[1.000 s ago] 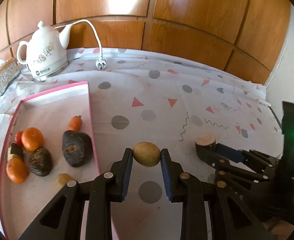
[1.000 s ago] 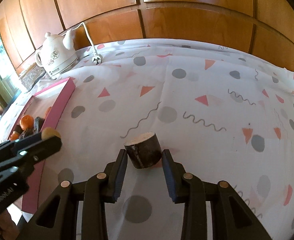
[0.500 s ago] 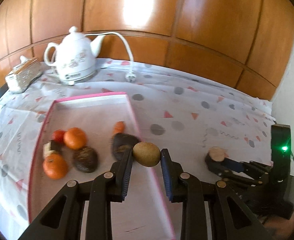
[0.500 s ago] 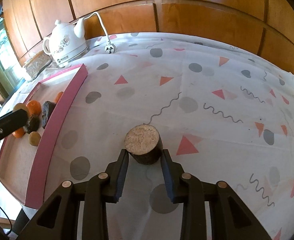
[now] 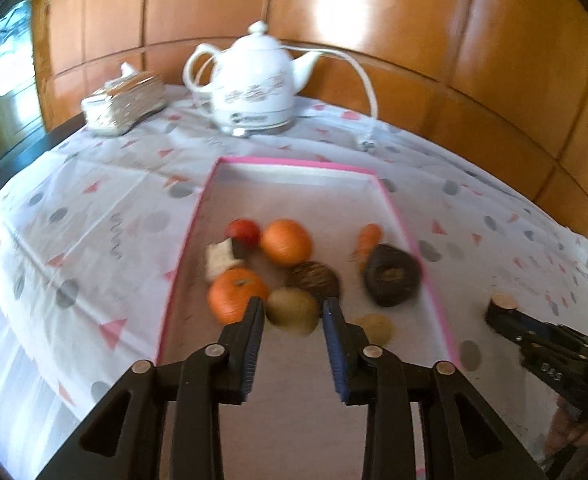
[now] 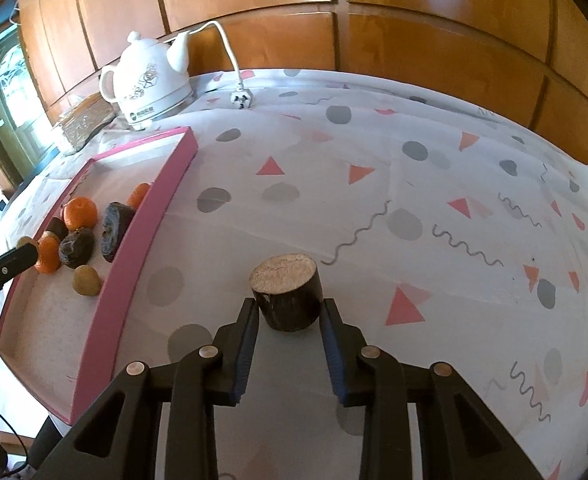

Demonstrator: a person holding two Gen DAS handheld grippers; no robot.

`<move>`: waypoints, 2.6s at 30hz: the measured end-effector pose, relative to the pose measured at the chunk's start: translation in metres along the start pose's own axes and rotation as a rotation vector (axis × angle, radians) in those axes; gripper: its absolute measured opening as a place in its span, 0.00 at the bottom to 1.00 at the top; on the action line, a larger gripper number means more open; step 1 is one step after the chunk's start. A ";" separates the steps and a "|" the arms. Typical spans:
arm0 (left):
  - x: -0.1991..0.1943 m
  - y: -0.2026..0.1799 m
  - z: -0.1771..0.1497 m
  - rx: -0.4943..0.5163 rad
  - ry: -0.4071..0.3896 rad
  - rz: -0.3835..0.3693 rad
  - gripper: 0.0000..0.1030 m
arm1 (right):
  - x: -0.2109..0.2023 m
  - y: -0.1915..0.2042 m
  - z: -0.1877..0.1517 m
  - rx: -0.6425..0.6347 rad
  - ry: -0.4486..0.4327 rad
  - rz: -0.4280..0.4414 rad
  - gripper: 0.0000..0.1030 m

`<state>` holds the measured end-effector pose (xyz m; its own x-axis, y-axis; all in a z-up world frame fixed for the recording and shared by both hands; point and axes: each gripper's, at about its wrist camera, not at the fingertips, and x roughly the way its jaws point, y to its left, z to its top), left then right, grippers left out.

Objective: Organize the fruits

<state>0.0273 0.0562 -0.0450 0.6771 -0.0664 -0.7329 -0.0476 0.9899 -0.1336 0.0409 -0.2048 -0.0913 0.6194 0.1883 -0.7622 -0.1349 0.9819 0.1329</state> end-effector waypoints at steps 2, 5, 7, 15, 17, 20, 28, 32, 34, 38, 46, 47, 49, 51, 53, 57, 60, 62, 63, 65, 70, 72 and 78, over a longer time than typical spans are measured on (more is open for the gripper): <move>0.001 0.006 -0.002 -0.018 0.001 0.007 0.39 | -0.001 0.003 0.002 -0.003 -0.001 0.006 0.30; -0.002 0.010 -0.002 -0.027 -0.011 0.015 0.42 | -0.005 0.009 0.007 -0.006 -0.009 0.035 0.27; -0.005 0.012 0.000 -0.031 -0.020 0.015 0.43 | -0.008 0.016 0.012 -0.014 -0.016 0.060 0.23; -0.010 0.020 0.001 -0.051 -0.031 0.023 0.46 | -0.010 0.055 0.035 -0.117 -0.045 0.109 0.07; -0.010 0.021 0.000 -0.057 -0.032 0.018 0.46 | -0.007 0.048 0.035 -0.087 -0.022 0.136 0.15; -0.011 0.020 0.000 -0.055 -0.037 0.011 0.46 | -0.005 0.029 0.028 -0.037 -0.017 0.137 0.38; -0.017 0.013 0.001 -0.034 -0.052 -0.005 0.46 | 0.012 0.025 0.020 -0.054 0.037 0.126 0.46; -0.023 0.013 0.002 -0.021 -0.067 0.007 0.46 | 0.026 0.039 0.025 -0.108 0.052 0.060 0.34; -0.028 0.016 0.004 -0.023 -0.085 0.017 0.46 | 0.019 0.046 0.028 -0.117 0.025 0.084 0.34; -0.036 0.026 0.007 -0.048 -0.106 0.040 0.47 | -0.002 0.066 0.038 -0.156 -0.035 0.160 0.34; -0.050 0.048 0.008 -0.093 -0.136 0.090 0.57 | -0.004 0.126 0.039 -0.268 -0.003 0.291 0.35; -0.051 0.050 0.007 -0.096 -0.138 0.094 0.60 | -0.001 0.131 0.039 -0.273 0.004 0.288 0.35; -0.052 0.052 0.006 -0.099 -0.141 0.107 0.63 | 0.000 0.139 0.037 -0.286 0.003 0.285 0.36; -0.054 0.053 0.006 -0.104 -0.147 0.112 0.65 | -0.002 0.143 0.035 -0.282 -0.003 0.288 0.38; -0.055 0.053 0.006 -0.104 -0.150 0.116 0.69 | -0.006 0.144 0.034 -0.274 -0.017 0.282 0.39; -0.060 0.049 0.005 -0.105 -0.169 0.121 0.79 | -0.016 0.139 0.030 -0.249 -0.054 0.233 0.39; -0.064 0.045 0.005 -0.101 -0.182 0.116 0.86 | -0.023 0.133 0.026 -0.212 -0.083 0.199 0.39; -0.066 0.042 0.005 -0.096 -0.188 0.115 0.92 | -0.027 0.130 0.022 -0.195 -0.096 0.176 0.39; -0.067 0.040 0.005 -0.094 -0.190 0.115 0.97 | -0.028 0.129 0.021 -0.192 -0.101 0.163 0.39; -0.068 0.036 0.004 -0.089 -0.194 0.120 1.00 | -0.029 0.126 0.018 -0.182 -0.108 0.145 0.39; -0.072 0.026 0.003 -0.068 -0.197 0.126 1.00 | -0.033 0.118 0.013 -0.146 -0.120 0.115 0.39; -0.072 0.022 0.003 -0.062 -0.200 0.131 1.00 | -0.034 0.117 0.012 -0.143 -0.123 0.113 0.39; -0.073 0.015 0.001 -0.053 -0.201 0.164 1.00 | -0.038 0.115 0.008 -0.145 -0.137 0.108 0.39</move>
<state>-0.0222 0.0760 0.0075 0.7891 0.1254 -0.6013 -0.2032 0.9771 -0.0629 0.0084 -0.0991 -0.0417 0.6934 0.3028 -0.6539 -0.3098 0.9446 0.1088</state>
